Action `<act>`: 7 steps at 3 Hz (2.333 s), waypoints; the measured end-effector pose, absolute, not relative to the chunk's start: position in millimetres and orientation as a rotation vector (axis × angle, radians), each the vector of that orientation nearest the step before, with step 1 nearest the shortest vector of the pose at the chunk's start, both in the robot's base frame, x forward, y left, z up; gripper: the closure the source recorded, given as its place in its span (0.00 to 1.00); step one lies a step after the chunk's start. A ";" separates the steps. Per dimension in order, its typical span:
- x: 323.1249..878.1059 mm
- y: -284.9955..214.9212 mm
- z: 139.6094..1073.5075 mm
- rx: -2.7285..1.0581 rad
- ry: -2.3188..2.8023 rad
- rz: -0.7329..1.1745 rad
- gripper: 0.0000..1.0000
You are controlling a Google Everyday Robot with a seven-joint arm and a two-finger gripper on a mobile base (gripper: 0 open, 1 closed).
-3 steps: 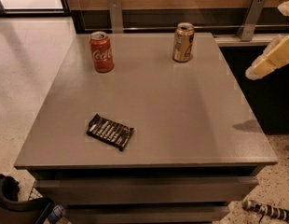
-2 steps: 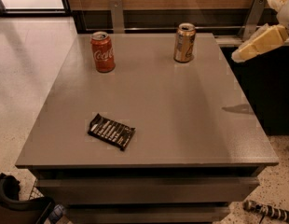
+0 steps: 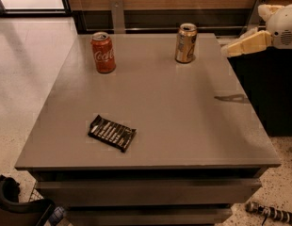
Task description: Pick orange can
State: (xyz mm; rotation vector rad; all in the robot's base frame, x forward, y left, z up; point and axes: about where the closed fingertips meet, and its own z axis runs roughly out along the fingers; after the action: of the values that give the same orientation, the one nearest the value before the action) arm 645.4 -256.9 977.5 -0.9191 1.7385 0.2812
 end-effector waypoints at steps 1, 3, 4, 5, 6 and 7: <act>645.5 -256.8 977.5 -0.919 1.738 0.281 0.00; 685.6 -225.4 941.8 -0.892 1.725 0.393 0.00; 708.9 -210.7 923.6 -0.862 1.697 0.463 0.00; 733.3 -195.5 908.0 -0.844 1.653 0.538 0.00; 753.7 -186.9 898.3 -0.820 1.608 0.592 0.00; 779.4 -172.5 890.3 -0.790 1.552 0.653 0.00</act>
Offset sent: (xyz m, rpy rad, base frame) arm 0.0171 0.0106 -0.0209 0.0344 0.0419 0.0137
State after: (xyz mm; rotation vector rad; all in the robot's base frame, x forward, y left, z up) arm 779.4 -172.5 890.3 -0.7904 1.5521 0.6529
